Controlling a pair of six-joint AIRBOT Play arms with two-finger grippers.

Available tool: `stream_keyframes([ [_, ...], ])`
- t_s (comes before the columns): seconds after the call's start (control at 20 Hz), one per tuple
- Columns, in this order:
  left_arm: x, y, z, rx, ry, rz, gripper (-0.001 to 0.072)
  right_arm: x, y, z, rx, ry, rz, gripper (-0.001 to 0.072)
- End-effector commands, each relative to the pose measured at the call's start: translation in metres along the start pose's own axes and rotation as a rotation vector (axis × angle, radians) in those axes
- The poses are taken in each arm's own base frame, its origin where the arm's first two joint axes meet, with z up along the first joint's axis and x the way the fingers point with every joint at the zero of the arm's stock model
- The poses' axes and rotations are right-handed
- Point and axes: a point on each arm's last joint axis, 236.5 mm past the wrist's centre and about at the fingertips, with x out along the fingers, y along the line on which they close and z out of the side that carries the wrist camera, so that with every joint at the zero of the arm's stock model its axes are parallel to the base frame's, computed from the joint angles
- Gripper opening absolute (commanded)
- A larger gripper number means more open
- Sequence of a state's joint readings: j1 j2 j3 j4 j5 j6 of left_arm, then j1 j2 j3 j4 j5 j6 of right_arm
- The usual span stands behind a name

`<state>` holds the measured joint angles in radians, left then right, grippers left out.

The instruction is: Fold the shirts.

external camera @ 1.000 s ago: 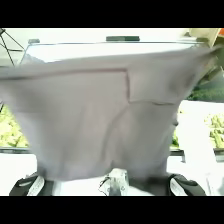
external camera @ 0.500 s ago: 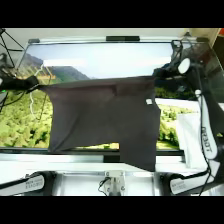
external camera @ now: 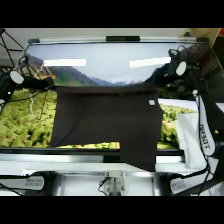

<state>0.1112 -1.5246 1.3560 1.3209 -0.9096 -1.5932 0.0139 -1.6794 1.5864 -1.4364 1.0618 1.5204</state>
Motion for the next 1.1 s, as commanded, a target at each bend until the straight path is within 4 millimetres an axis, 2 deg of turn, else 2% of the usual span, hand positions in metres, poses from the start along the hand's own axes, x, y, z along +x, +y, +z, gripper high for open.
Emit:
stream_keyframes([
  [0.0, 0.0, 0.014, -0.067, 0.031, 0.275, 0.025, 0.0039, -0.017, 0.001, -0.069, -0.029, 0.289, 0.006, 0.0053],
  [0.1, 0.01, 0.024, -0.105, 0.004, 0.387, 0.032, 0.0039, -0.008, 0.0, -0.093, -0.011, 0.357, 0.006, 0.0053],
  [0.25, 0.02, 0.03, -0.137, -0.001, 0.457, 0.036, 0.0039, 0.011, -0.003, -0.103, 0.0, 0.352, 0.001, 0.0053],
  [0.35, 0.024, 0.033, -0.143, 0.007, 0.471, 0.036, 0.0039, 0.018, -0.004, -0.099, 0.025, 0.321, -0.005, 0.0053],
  [0.5, 0.031, 0.029, -0.137, -0.013, 0.443, 0.021, 0.004, 0.024, 0.0, -0.093, 0.061, 0.292, 0.01, 0.0053],
  [0.55, 0.031, 0.027, -0.138, -0.018, 0.445, 0.015, 0.0056, 0.024, 0.003, -0.092, 0.067, 0.289, 0.02, 0.0095],
  [0.6, 0.029, 0.027, -0.14, -0.017, 0.46, 0.014, 0.0223, 0.022, 0.004, -0.092, 0.068, 0.291, 0.024, 0.0304],
  [0.65, 0.022, 0.027, -0.143, -0.018, 0.488, 0.012, 0.0459, 0.014, 0.006, -0.095, 0.056, 0.311, 0.029, 0.0482],
  [0.7, 0.011, 0.028, -0.146, -0.021, 0.531, 0.008, 0.0552, 0.003, 0.006, -0.097, 0.03, 0.33, 0.028, 0.0504],
  [0.75, -0.002, 0.029, -0.147, -0.01, 0.567, -0.002, 0.055, -0.011, 0.003, -0.099, 0.001, 0.339, 0.015, 0.0504],
  [0.9, -0.051, 0.041, -0.148, -0.022, 0.616, -0.017, 0.0547, -0.067, -0.039, -0.11, -0.068, 0.372, -0.126, 0.0505],
  [0.95, -0.064, 0.046, -0.157, -0.029, 0.624, -0.02, 0.0529, -0.086, -0.054, -0.114, -0.044, 0.373, -0.139, 0.0505],
  [1.0, -0.073, 0.051, -0.174, -0.047, 0.636, -0.021, 0.0526, -0.099, -0.063, -0.111, 0.02, 0.335, -0.117, 0.0505],
  [1.05, -0.08, 0.057, -0.2, -0.082, 0.66, -0.018, 0.0524, -0.113, -0.072, -0.11, 0.08, 0.298, -0.093, 0.0505],
])
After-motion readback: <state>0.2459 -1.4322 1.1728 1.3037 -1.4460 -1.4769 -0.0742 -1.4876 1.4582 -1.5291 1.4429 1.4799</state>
